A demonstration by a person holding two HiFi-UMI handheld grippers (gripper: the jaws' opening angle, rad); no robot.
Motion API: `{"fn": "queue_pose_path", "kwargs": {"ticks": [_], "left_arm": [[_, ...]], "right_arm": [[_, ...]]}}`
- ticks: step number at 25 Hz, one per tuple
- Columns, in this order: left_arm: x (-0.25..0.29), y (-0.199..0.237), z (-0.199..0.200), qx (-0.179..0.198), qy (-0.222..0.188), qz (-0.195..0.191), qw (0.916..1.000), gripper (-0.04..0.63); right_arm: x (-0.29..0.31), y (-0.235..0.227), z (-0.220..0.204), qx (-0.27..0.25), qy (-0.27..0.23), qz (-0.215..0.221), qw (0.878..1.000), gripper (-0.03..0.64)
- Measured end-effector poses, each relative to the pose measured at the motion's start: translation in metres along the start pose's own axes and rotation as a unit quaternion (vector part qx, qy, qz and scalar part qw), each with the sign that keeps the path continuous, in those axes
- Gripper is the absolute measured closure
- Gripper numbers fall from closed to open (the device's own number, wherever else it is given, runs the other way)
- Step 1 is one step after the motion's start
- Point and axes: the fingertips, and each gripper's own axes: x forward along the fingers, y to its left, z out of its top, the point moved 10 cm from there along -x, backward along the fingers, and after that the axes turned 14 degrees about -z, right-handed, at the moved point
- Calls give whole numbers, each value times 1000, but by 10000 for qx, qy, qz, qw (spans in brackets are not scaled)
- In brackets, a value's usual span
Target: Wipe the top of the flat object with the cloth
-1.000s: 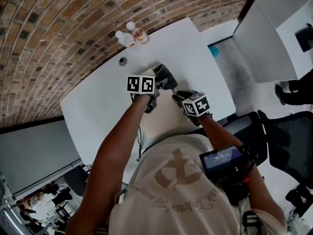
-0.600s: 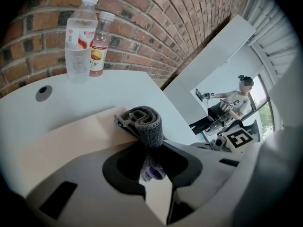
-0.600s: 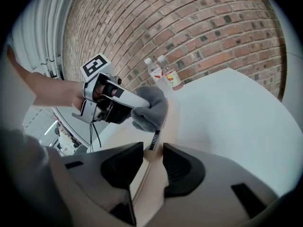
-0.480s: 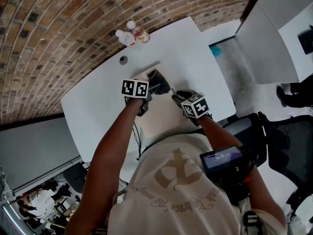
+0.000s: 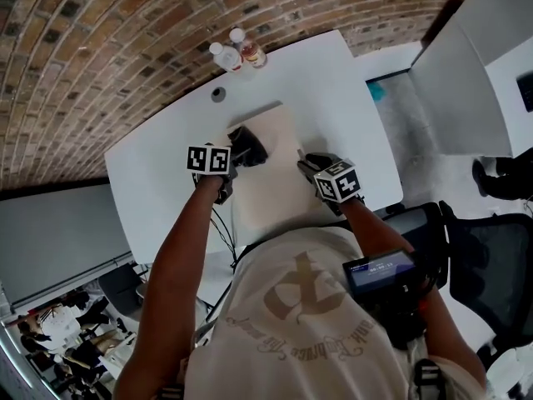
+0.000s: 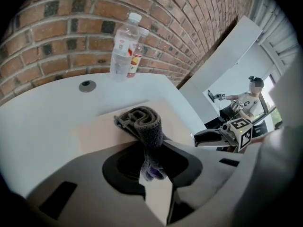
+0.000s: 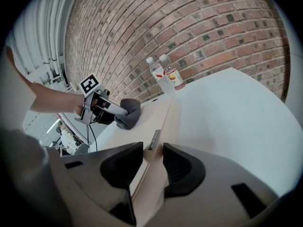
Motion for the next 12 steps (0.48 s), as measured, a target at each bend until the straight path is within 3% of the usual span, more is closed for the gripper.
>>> {"fn": "queue_pose_path", "kwargs": {"ticks": [12], "left_arm": [[-59, 39, -46, -468, -469, 348, 9972, 497]], "right_arm": [[1, 1, -1, 118, 16, -86, 9999, 472]]}}
